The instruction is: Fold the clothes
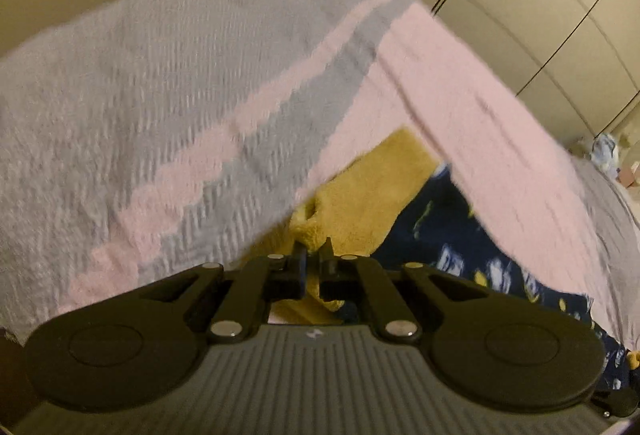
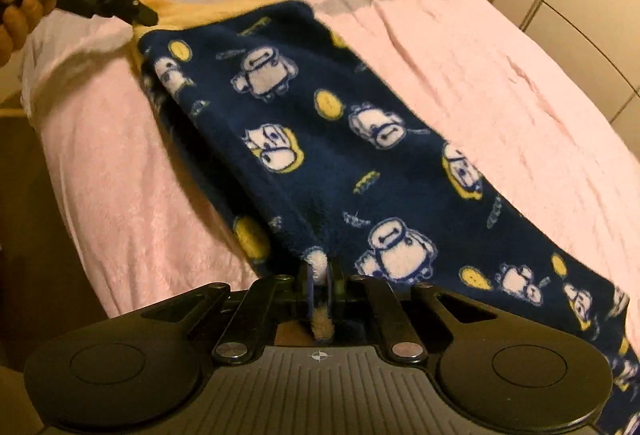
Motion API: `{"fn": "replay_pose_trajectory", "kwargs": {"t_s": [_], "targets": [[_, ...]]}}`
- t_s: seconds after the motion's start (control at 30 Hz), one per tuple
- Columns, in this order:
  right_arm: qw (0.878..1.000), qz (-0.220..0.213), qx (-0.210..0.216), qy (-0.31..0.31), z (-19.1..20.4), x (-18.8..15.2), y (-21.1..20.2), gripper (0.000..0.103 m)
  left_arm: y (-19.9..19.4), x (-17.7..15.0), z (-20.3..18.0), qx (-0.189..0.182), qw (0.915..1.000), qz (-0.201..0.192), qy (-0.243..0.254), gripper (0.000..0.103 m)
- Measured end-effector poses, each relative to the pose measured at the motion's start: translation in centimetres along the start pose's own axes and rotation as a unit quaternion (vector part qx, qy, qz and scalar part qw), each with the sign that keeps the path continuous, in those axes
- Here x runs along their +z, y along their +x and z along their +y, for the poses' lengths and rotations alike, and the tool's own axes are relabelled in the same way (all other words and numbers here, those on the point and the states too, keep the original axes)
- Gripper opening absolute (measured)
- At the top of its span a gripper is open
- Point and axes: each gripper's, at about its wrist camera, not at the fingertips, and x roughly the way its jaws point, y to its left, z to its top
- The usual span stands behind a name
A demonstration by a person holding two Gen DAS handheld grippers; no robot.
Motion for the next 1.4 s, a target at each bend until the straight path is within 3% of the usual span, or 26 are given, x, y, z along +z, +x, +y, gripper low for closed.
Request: {"fn": "replay_pose_trajectory", "kwargs": {"t_s": [0.1, 0.17, 0.23, 0.27, 0.33, 0.43, 0.5, 0.57, 0.6, 0.67, 0.7, 0.77, 0.83, 0.9, 0.93, 0.97, 1.03, 1.17, 1.3, 1.4], "targets": [[1.000, 0.001, 0.007, 0.003, -0.1, -0.2, 0.1, 0.004, 0.0, -0.8, -0.4, 0.014, 0.9999, -0.003, 0.007, 0.003], [1.000, 0.013, 0.009, 0.004, -0.1, -0.5, 0.7, 0.004, 1.4, -1.7, -0.7, 0.055, 0.9969, 0.039, 0.040, 0.008], [0.999, 0.037, 0.013, 0.007, 0.1, -0.6, 1.6, 0.017, 2.9, -2.2, -1.0, 0.091, 0.9910, 0.078, 0.060, 0.009], [0.999, 0.038, 0.014, 0.006, 0.2, -0.5, 1.7, 0.019, 2.8, -1.9, -1.1, 0.092, 0.9911, 0.078, 0.055, 0.011], [0.999, 0.021, 0.019, 0.020, -0.6, 0.0, 0.5, 0.033, 2.0, -0.3, -1.5, 0.089, 0.9924, 0.070, 0.048, 0.016], [0.996, -0.016, -0.002, 0.088, -3.2, 0.1, -1.8, 0.049, 0.5, 2.4, -2.2, 0.073, 0.9946, 0.056, 0.049, 0.016], [0.987, -0.030, -0.024, 0.157, -5.9, -0.2, -2.7, 0.052, 0.2, 4.2, -2.9, 0.055, 0.9952, 0.052, 0.061, 0.029], [0.965, -0.010, -0.065, 0.252, -9.7, -1.0, -2.3, 0.053, 1.1, 5.9, -4.0, 0.036, 0.9955, 0.052, 0.070, 0.042], [0.948, 0.008, -0.084, 0.307, -11.9, -1.6, -1.9, 0.053, 2.0, 6.7, -4.6, 0.022, 0.9955, 0.055, 0.075, 0.043], [0.905, 0.016, -0.085, 0.417, -15.9, -3.0, -1.4, 0.053, 3.9, 7.8, -5.8, 0.000, 0.9945, 0.074, 0.075, 0.045], [0.878, 0.010, -0.080, 0.472, -17.9, -3.9, -1.5, 0.053, 5.3, 8.5, -6.2, -0.010, 0.9942, 0.084, 0.066, 0.048], [0.833, 0.008, -0.093, 0.546, -20.7, -5.3, -1.6, 0.053, 8.1, 9.6, -6.5, -0.030, 0.9934, 0.105, 0.037, 0.050], [0.804, 0.008, -0.106, 0.585, -22.4, -6.4, -1.4, 0.053, 10.6, 10.3, -6.3, -0.051, 0.9906, 0.127, -0.001, 0.050], [0.790, 0.013, -0.124, 0.600, -23.2, -7.1, -1.3, 0.053, 12.3, 10.1, -6.0, -0.082, 0.9844, 0.152, -0.034, 0.032], [0.788, 0.017, -0.131, 0.602, -23.4, -7.3, -1.2, 0.053, 12.0, 9.9, -5.9, -0.076, 0.9865, 0.142, -0.029, 0.007], [0.789, 0.022, -0.135, 0.599, -23.4, -7.4, -1.0, 0.053, 11.4, 9.7, -6.0, -0.064, 0.9900, 0.125, -0.018, 0.006], [0.794, 0.030, -0.142, 0.591, -23.2, -7.5, -0.7, 0.053, 10.2, 9.3, -6.1, -0.039, 0.9952, 0.090, 0.003, 0.005], [0.818, 0.043, -0.166, 0.550, -22.7, -7.0, 0.8, 0.053, 8.8, 9.0, -5.9, 0.009, 0.9985, 0.034, 0.041, 0.005], [0.836, 0.056, -0.184, 0.514, -22.2, -6.6, 2.5, 0.053, 13.3, 7.9, -6.0, 0.039, 0.9922, 0.086, 0.081, 0.010], [0.842, 0.065, -0.190, 0.501, -21.8, -6.4, 2.9, 0.053, 13.7, 7.7, -6.0, 0.059, 0.9901, 0.085, 0.095, 0.019]]}}
